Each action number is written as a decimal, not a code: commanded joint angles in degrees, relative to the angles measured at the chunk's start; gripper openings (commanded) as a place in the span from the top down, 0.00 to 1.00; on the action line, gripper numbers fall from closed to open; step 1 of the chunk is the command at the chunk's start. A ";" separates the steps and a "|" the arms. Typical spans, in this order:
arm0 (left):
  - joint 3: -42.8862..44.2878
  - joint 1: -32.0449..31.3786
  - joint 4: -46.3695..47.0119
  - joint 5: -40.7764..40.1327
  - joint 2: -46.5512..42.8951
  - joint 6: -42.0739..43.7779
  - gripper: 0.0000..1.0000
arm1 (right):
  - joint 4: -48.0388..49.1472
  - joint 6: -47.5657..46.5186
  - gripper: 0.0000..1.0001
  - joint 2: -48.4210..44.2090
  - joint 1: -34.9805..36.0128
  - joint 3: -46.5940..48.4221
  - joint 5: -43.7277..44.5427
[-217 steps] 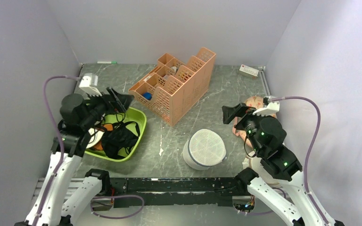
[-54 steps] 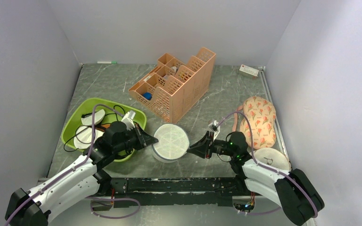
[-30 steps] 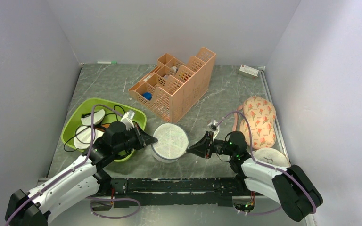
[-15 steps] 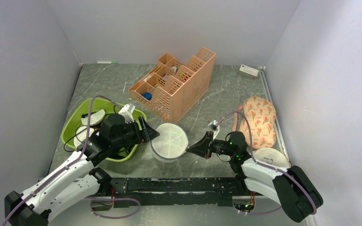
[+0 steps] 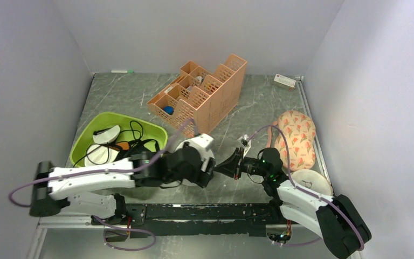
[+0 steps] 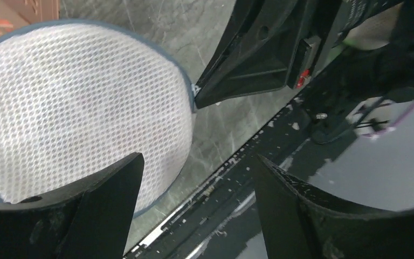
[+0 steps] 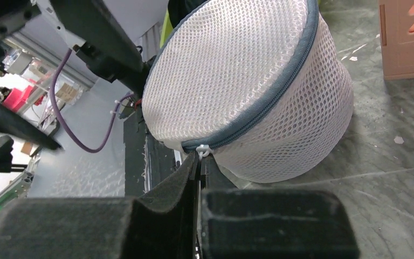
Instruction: Unzip the laundry bag and remove the bra
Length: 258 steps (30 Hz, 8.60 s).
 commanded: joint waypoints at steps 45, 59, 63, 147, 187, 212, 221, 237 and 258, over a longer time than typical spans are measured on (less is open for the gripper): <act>-0.70 -5.38 -3.25 -17.31 13.81 3.69 0.92 | -29.20 -12.70 1.00 -9.62 1.44 9.88 14.65; -2.73 -3.51 6.26 2.83 8.44 12.18 0.30 | -34.23 -3.22 1.00 -21.60 1.53 6.14 9.77; -0.06 -3.44 4.35 2.34 6.62 11.63 0.08 | -35.22 -4.89 1.00 -19.59 1.53 6.97 10.27; 0.94 6.37 8.36 18.82 22.15 1.35 0.93 | -56.89 -8.32 1.00 -0.26 -7.43 26.45 31.59; 8.70 10.35 2.92 20.65 18.94 10.45 0.25 | -49.42 0.97 1.00 -17.92 -3.13 13.47 5.53; 7.54 9.17 2.05 16.52 16.21 13.17 0.93 | -55.28 0.46 1.00 -15.06 -3.13 16.10 15.25; 6.53 6.97 1.68 16.01 13.19 13.56 0.93 | -56.19 -0.54 1.00 -9.35 -4.35 20.79 26.37; 5.35 6.19 -1.17 12.95 10.75 9.45 0.57 | -49.18 -6.05 1.00 -6.54 -11.87 20.40 5.87; 14.43 6.02 0.23 11.22 21.90 7.54 0.45 | -52.09 -4.45 1.00 -14.92 -9.27 18.84 0.02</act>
